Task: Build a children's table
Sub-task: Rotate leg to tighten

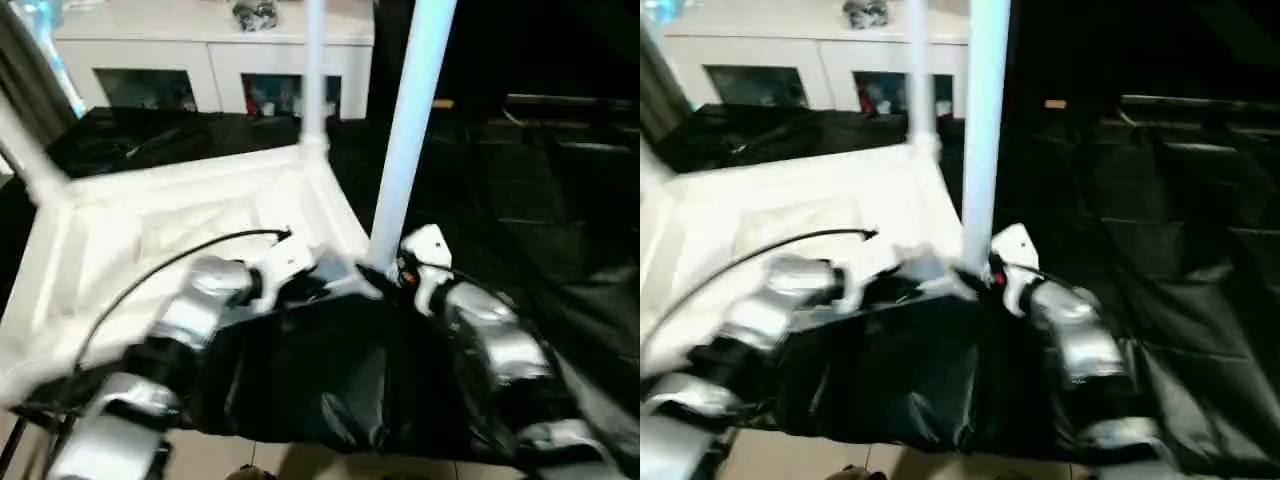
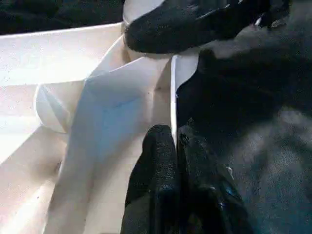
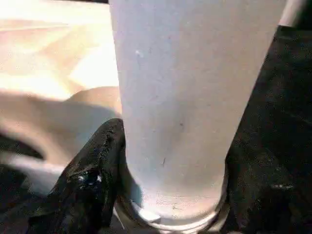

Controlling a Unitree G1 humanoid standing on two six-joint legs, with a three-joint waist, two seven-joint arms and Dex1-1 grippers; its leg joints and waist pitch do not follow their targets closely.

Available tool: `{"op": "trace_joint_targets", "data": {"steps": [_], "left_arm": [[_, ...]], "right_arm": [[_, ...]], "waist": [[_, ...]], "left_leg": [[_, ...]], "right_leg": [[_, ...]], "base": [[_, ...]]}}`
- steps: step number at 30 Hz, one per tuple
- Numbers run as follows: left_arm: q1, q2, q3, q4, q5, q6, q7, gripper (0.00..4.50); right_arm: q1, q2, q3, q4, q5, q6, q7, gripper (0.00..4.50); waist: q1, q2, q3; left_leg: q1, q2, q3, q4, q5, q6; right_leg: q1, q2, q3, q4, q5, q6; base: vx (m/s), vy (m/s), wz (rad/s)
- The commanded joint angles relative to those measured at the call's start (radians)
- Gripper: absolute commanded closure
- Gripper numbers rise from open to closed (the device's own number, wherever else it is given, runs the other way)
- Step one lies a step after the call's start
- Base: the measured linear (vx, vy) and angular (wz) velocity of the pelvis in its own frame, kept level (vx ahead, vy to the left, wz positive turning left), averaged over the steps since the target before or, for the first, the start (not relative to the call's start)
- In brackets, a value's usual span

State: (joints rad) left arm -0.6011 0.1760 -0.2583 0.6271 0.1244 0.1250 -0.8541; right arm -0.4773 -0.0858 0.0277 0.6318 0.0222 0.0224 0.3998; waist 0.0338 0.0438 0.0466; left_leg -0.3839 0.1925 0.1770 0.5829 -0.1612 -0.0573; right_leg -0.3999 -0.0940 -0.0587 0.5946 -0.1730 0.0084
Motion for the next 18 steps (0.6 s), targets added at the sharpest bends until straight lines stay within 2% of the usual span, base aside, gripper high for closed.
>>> {"op": "trace_joint_targets", "data": {"steps": [1,4,7,8,9,11,15,16,18], "left_arm": [[-0.034,-0.084,-0.05,0.007,-0.001,-0.002,0.047,4.5],[-0.043,-0.111,-0.066,0.011,0.023,-0.011,0.075,4.5],[-0.032,-0.103,-0.06,-0.011,0.012,-0.011,0.056,4.5],[-0.032,-0.103,-0.059,-0.011,0.012,-0.011,0.056,4.5],[-0.017,-0.075,-0.048,-0.032,0.001,-0.023,0.031,4.5],[-0.006,-0.051,-0.04,-0.045,-0.006,-0.034,0.009,4.5],[0.016,-0.006,-0.027,-0.072,-0.026,-0.052,-0.049,4.5],[0.023,0.009,-0.022,-0.082,-0.036,-0.053,-0.072,4.5],[0.035,0.043,-0.012,-0.095,-0.053,-0.07,-0.115,4.5]], "right_arm": [[-0.019,0.087,0.077,0.029,-0.03,0.019,-0.032,1.86],[-0.051,0.124,0.076,0.068,-0.052,-0.007,-0.11,1.86],[-0.054,0.111,0.077,0.069,-0.064,-0.043,-0.1,1.86],[-0.054,0.111,0.077,0.069,-0.064,-0.044,-0.1,1.52],[-0.047,0.085,0.045,0.058,-0.026,-0.062,-0.052,1.17],[-0.044,0.059,0.032,0.053,-0.006,-0.063,-0.012,1.14],[-0.043,0.003,0.033,0.053,-0.012,-0.089,0.034,0.72],[-0.043,-0.017,0.038,0.05,-0.012,-0.097,0.063,0.72],[-0.04,-0.059,0.047,0.045,-0.003,-0.105,0.147,0.72]], "waist": [[-0.003,-0.01,-0.058],[-0.005,-0.008,-0.058],[-0.002,-0.008,-0.06],[-0.002,-0.008,-0.06],[-0.001,-0.01,-0.061],[0.0,-0.009,-0.064],[0.002,-0.009,-0.068],[0.003,-0.008,-0.069],[0.005,-0.009,-0.072]], "left_leg": [[0.023,0.023,-0.012,-0.076,-0.386,-0.007],[0.021,0.022,-0.013,-0.076,-0.389,0.0],[0.018,0.024,-0.012,-0.077,-0.38,0.008],[0.018,0.024,-0.012,-0.077,-0.38,0.008],[0.018,0.025,-0.011,-0.077,-0.372,0.014],[0.013,0.026,-0.011,-0.076,-0.345,0.024],[0.009,0.026,-0.007,-0.069,-0.275,0.049],[0.011,0.027,-0.006,-0.068,-0.268,0.053],[0.007,0.025,-0.004,-0.063,-0.223,0.072]], "right_leg": [[0.029,-0.044,0.029,-0.093,-0.427,-0.17],[0.028,-0.044,0.028,-0.096,-0.437,-0.162],[0.03,-0.044,0.029,-0.094,-0.402,-0.164],[0.03,-0.044,0.029,-0.094,-0.402,-0.164],[0.031,-0.044,0.03,-0.091,-0.376,-0.172],[0.036,-0.043,0.03,-0.085,-0.33,-0.184],[0.042,-0.044,0.03,-0.073,-0.226,-0.221],[0.04,-0.044,0.03,-0.073,-0.213,-0.226],[0.047,-0.043,0.029,-0.063,-0.148,-0.247]], "base": [[0.0,0.0,0.0],[0.0,0.0,0.0],[0.0,0.0,0.0],[0.0,0.0,0.0],[0.0,0.0,0.0],[0.0,0.0,0.0],[0.0,0.0,0.0],[0.0,0.0,0.0],[0.0,0.0,0.0]]}}
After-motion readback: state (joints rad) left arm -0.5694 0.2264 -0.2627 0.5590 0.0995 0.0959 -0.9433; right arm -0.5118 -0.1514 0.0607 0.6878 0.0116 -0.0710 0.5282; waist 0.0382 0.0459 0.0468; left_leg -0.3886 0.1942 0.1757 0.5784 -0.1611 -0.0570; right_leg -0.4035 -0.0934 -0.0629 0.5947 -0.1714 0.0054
